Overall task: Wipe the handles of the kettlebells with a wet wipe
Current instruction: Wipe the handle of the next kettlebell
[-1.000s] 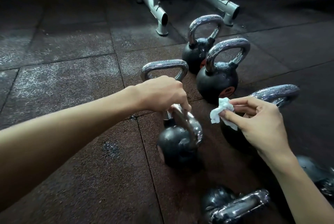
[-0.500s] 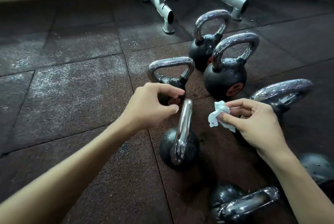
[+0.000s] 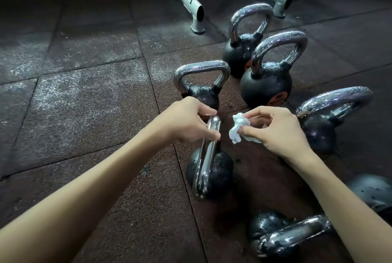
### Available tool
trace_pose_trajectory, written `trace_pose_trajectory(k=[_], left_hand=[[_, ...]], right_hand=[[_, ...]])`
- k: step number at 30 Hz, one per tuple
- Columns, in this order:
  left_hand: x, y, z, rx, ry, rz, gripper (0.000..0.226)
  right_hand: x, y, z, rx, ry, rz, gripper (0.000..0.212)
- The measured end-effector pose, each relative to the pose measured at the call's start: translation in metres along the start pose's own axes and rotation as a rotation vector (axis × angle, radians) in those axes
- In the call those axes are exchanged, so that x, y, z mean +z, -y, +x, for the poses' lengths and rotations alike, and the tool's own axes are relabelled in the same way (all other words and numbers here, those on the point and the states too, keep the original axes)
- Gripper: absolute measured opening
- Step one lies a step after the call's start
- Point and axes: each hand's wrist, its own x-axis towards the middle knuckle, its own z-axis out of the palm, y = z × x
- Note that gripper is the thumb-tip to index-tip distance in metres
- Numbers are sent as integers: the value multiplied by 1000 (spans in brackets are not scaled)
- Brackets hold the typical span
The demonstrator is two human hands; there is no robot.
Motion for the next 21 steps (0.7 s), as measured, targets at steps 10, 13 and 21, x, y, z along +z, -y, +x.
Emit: trace_pose_trajectory(k=[10,13,21], left_hand=[[-10,55,-17,19,33,-376,51],[-17,67,-18,13,36,-394,49],[-29,94,-19,39,29,-381,53]], right_hand=[[62,-2,16,-4,179,-9,23],[73,0,23,5,188,9,22],[94,22,32,-100,85,43,20]])
